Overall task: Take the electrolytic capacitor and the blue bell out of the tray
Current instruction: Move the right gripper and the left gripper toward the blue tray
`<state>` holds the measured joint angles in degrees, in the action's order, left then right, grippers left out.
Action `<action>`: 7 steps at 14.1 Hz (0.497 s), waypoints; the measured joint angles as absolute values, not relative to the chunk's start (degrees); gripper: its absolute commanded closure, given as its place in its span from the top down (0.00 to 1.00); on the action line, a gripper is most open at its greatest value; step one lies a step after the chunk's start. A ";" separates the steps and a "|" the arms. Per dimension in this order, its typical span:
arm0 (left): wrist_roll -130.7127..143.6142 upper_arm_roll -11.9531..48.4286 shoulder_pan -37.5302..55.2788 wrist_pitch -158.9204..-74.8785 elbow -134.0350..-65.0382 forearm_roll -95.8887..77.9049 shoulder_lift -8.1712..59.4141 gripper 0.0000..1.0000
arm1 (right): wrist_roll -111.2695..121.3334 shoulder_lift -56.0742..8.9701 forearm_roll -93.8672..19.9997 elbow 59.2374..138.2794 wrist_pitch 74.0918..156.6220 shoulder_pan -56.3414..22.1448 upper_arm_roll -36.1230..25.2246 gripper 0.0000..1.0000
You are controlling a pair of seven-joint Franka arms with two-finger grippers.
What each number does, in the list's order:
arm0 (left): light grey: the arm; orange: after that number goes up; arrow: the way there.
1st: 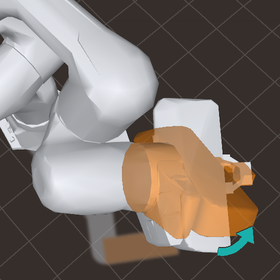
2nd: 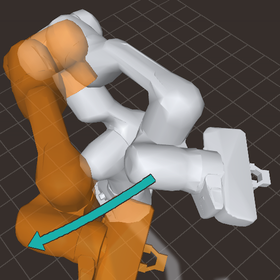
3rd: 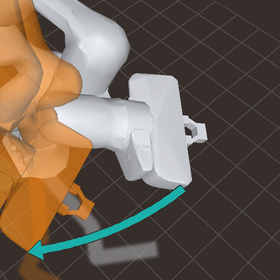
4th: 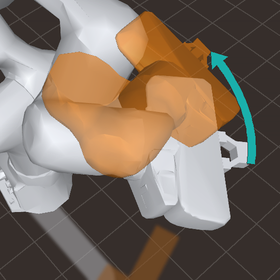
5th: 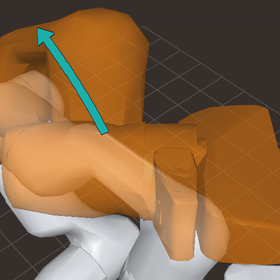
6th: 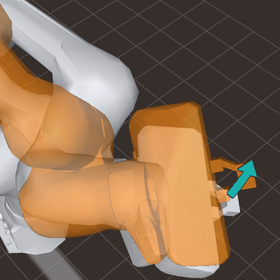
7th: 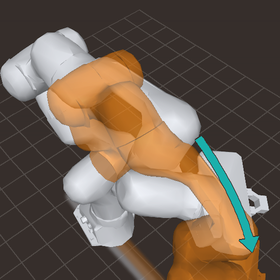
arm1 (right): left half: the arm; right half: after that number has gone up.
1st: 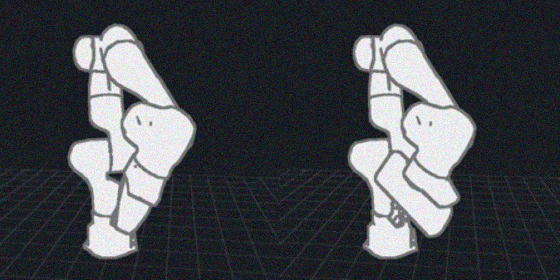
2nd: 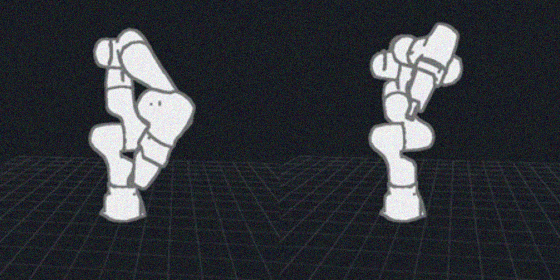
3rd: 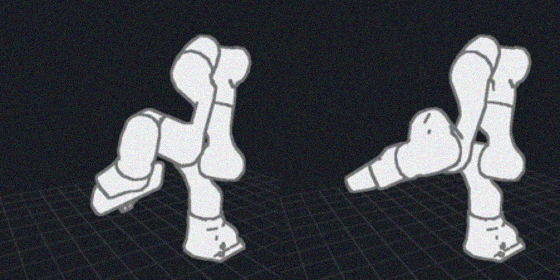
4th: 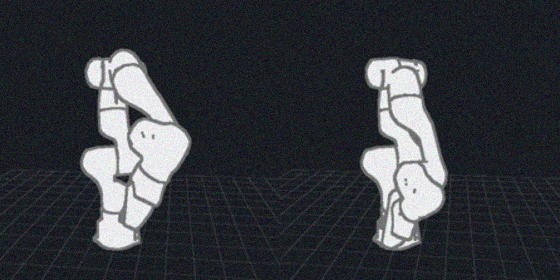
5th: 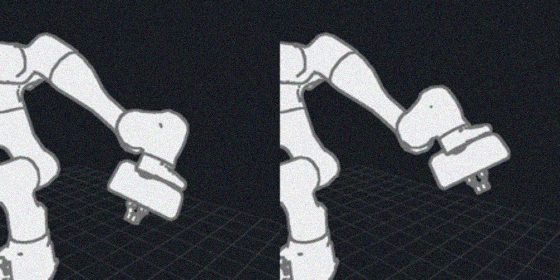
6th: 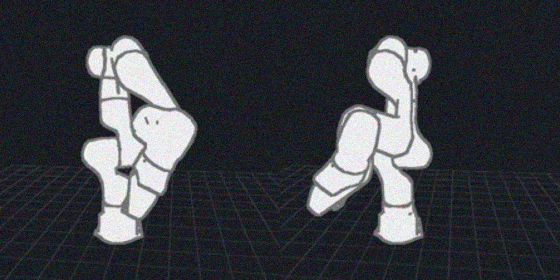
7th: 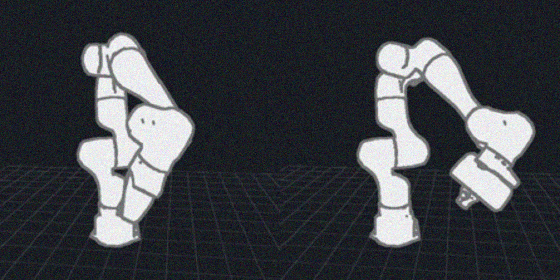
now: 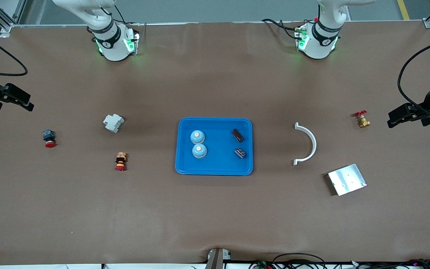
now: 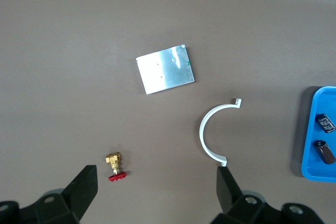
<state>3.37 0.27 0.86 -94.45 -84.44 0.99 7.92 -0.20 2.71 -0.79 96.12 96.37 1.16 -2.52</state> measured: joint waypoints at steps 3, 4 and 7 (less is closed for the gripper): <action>3.37 0.27 0.86 -94.45 -84.44 0.99 7.92 1.00 | -0.20 2.71 -0.79 96.33 96.37 1.16 -2.52 1.00; 3.37 0.27 0.83 -94.45 -84.44 0.99 7.92 1.00 | -0.20 2.71 -0.79 96.40 96.37 1.16 -2.52 1.00; 3.38 0.27 0.77 -94.45 -84.44 0.99 7.92 1.00 | -0.20 2.72 -0.82 96.83 96.42 1.16 -2.43 1.00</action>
<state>3.38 0.27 0.77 -94.45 -84.44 0.99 7.92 -0.20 2.72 -0.82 96.83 96.42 1.16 -2.43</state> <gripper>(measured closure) 0.000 0.000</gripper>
